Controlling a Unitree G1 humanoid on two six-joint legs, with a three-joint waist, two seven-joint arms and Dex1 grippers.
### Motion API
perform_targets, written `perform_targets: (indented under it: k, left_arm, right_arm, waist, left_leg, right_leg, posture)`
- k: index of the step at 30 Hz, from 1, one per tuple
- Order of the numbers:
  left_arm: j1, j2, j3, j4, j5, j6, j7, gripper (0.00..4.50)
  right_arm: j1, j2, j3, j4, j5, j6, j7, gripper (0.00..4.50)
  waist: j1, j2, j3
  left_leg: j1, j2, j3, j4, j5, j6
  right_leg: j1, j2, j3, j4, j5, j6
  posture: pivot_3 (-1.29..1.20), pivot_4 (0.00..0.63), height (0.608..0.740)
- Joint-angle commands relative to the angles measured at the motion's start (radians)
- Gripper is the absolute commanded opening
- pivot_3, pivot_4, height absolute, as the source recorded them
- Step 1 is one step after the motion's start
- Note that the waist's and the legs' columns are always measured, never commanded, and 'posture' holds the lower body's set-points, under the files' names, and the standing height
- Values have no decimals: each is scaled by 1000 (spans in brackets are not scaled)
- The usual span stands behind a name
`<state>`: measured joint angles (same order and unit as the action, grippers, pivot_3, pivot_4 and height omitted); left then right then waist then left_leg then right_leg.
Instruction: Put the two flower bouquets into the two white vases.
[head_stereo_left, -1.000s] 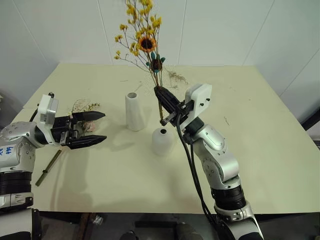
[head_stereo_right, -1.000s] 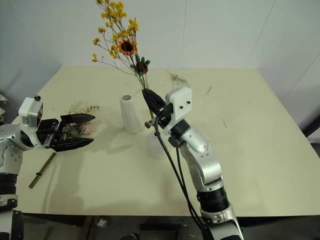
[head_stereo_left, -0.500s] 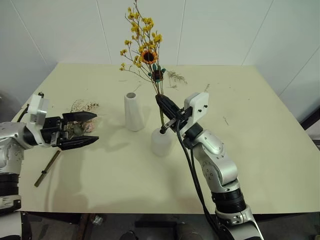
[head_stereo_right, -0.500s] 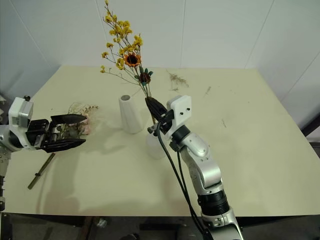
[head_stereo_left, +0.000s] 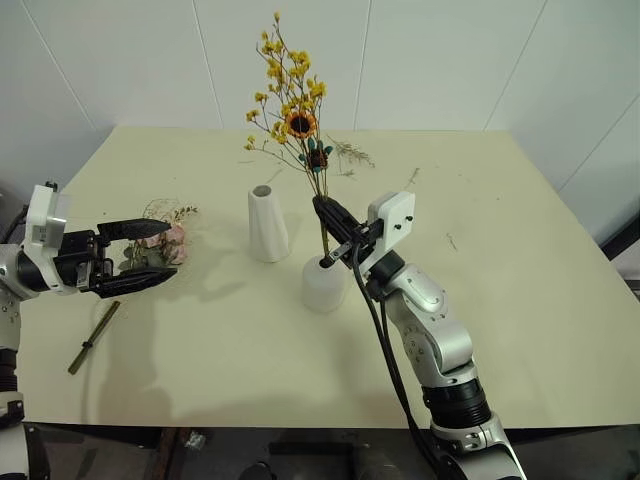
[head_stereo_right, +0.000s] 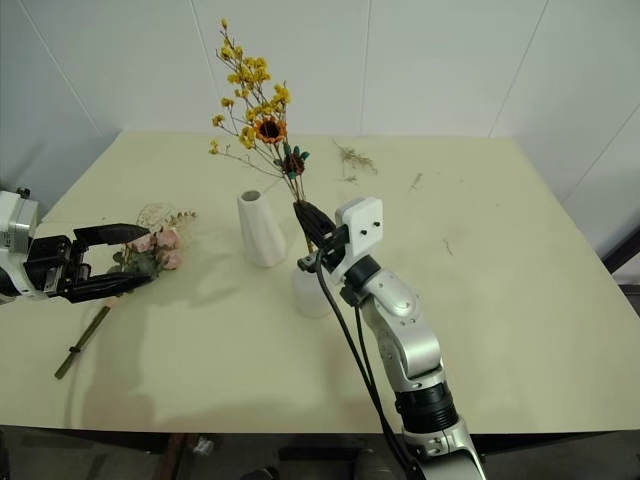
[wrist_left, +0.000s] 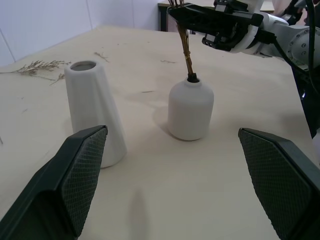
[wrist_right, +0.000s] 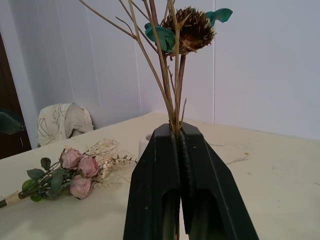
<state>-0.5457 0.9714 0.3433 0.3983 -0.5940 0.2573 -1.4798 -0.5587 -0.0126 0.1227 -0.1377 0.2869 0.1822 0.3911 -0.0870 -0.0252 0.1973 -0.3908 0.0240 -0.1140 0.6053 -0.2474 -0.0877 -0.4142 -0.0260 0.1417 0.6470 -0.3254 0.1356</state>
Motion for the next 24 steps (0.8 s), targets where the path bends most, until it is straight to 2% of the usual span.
perform_targets:
  k: [1,24]
  left_arm:
    - [-23,26,24,-10,-2,-12,-2,4500]
    - [-57,-2,4,3,8,-17,4,4500]
  right_arm:
    - [11,7,2,0,-6,-41,8,38]
    - [50,26,29,117,-31,-206,44,38]
  waist:
    - [0,0,0]
    - [0,0,0]
  left_leg:
    - [0,0,0,0,0,0]
    - [1,0,0,0,0,0]
  right_leg:
    - [0,0,0,0,0,0]
    - [1,1,0,1,0,0]
  posture:
    - [0,150,740]
    - [0,150,740]
